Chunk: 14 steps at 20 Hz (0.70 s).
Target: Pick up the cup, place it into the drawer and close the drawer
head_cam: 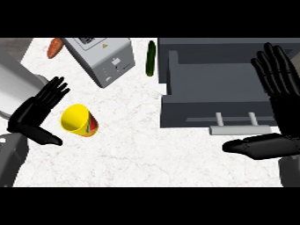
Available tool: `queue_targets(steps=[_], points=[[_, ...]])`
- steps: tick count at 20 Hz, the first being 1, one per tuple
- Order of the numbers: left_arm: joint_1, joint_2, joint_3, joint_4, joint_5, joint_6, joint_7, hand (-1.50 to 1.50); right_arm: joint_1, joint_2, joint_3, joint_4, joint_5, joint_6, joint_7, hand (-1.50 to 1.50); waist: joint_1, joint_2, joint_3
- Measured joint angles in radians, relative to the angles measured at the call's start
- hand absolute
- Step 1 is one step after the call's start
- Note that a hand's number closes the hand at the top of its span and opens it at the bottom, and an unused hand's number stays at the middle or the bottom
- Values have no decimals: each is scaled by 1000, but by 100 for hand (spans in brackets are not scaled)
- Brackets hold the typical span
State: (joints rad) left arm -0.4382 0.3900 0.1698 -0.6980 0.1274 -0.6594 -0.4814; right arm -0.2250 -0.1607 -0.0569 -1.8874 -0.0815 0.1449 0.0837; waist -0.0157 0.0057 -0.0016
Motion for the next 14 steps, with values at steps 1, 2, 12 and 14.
queue_targets(steps=[1, 2, 12, 14], points=[[-5, 0, -8, 39, -27, 16, -35, -150, -18, -1, -4, 4, -4, -4, 14, -150, -1, 1, 0], [-17, 7, -10, 86, -47, 24, -59, -150, -10, 10, 8, -1, 5, -9, 8, -150, -3, 1, 0], [-79, -5, -48, 354, -174, 149, -264, -150, -50, -22, -37, 3, -39, 16, 36, -150, -16, 7, -2], [-85, -5, -53, 383, -188, 166, -295, -150, -43, -16, -29, 11, -34, 20, 20, -150, -20, 9, -3]])
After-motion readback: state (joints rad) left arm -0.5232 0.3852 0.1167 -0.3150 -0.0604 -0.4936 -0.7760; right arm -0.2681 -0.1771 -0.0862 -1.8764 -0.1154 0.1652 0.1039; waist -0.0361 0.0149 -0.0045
